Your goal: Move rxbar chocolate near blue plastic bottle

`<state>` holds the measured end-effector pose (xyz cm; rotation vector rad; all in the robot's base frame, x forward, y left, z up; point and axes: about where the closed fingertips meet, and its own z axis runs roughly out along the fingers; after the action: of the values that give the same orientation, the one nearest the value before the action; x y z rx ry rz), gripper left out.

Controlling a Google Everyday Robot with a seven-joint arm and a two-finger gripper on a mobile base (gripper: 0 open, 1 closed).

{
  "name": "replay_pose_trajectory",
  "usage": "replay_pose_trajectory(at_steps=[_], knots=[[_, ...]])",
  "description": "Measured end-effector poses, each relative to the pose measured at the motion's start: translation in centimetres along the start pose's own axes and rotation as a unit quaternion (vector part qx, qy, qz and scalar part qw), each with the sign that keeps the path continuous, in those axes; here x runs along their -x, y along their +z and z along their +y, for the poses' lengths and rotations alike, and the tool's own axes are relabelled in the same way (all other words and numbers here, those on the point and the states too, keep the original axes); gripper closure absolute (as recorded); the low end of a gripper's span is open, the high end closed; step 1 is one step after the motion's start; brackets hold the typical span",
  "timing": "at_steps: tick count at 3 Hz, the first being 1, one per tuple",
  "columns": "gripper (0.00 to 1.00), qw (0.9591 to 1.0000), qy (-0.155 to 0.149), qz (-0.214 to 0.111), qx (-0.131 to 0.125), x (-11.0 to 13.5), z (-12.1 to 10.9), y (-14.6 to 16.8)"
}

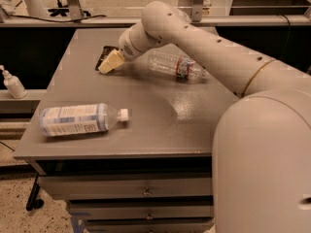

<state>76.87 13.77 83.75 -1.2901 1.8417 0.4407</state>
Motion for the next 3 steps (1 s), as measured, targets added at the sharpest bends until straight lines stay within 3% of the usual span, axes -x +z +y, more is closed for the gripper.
replay_pose_trajectory(at_steps=[1, 3], knots=[[0.41, 0.9999, 0.013, -0.004, 0.001, -0.1, -0.1, 0.1], [0.88, 0.9997, 0.006, -0.023, -0.001, 1.1, 0.2, -1.6]])
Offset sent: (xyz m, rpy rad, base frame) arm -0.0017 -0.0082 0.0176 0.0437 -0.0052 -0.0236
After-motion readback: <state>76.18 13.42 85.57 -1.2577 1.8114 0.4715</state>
